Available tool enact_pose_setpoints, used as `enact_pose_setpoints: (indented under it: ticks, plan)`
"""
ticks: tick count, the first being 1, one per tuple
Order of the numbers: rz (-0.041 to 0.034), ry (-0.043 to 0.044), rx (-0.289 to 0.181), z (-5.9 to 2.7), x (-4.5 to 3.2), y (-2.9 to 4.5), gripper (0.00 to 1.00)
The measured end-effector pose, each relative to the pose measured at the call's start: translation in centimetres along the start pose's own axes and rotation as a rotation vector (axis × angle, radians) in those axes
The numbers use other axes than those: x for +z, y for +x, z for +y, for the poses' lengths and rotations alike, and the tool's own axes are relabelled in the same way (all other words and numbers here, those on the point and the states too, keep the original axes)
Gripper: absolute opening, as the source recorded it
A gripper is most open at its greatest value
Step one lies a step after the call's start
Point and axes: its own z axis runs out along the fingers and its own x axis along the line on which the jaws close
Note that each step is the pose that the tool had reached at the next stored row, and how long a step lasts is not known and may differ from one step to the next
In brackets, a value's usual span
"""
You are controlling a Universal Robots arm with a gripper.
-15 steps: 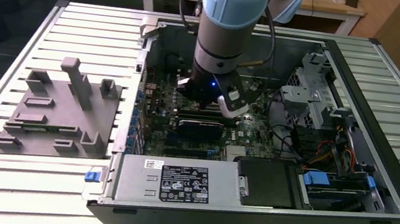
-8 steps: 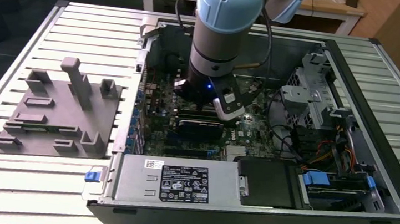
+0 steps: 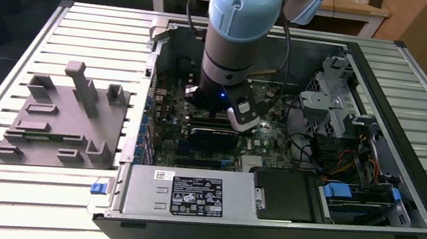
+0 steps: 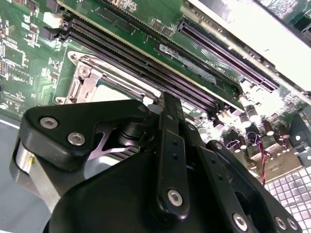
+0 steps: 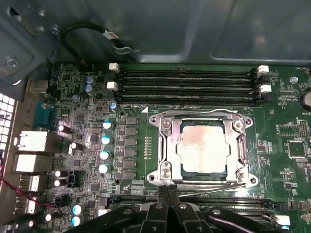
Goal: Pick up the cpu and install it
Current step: 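Install the second cpu locking lever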
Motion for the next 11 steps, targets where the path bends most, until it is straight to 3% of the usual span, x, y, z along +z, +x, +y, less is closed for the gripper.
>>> enact_pose_setpoints:
  ticks: [3,11]
  plan:
    - [-0.0001,-0.0067,0.000,-0.20,0.17,0.09,0.11]
    - [0.0001,-0.0078,0.000,-0.37,0.73,0.49,0.11]
